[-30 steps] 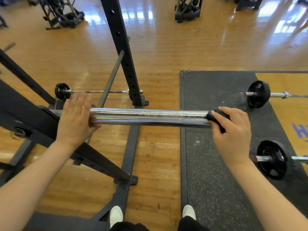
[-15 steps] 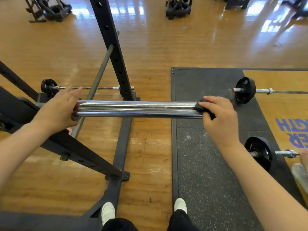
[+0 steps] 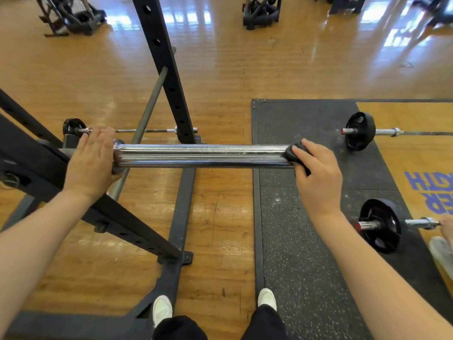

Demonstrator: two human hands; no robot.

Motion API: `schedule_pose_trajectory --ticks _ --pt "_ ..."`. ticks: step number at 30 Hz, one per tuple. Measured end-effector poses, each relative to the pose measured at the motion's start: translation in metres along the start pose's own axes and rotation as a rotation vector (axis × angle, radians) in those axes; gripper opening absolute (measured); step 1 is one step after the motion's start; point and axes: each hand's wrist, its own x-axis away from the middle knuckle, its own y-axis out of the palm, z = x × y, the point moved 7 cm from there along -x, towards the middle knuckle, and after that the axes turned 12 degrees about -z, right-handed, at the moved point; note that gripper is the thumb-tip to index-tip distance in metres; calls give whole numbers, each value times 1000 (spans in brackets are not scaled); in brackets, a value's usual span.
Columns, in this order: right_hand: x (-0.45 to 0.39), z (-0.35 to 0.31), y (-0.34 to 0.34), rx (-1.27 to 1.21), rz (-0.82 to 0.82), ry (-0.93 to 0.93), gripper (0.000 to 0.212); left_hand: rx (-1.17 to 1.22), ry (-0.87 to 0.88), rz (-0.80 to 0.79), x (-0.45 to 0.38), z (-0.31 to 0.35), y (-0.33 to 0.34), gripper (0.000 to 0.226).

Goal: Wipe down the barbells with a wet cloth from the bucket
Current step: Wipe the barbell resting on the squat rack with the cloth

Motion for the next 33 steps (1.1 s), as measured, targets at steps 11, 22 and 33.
schedule_pose_trajectory --ticks 11,22,33 --pt "-22 -6 -1 0 56 118 22 1 86 -356 -29 -11 3 103" --pt "-13 -13 -4 27 46 76 23 -44 2 -19 -1 -6 5 98" --pt "5 -20 -1 48 161 45 25 -10 82 -210 -22 -8 2 91"
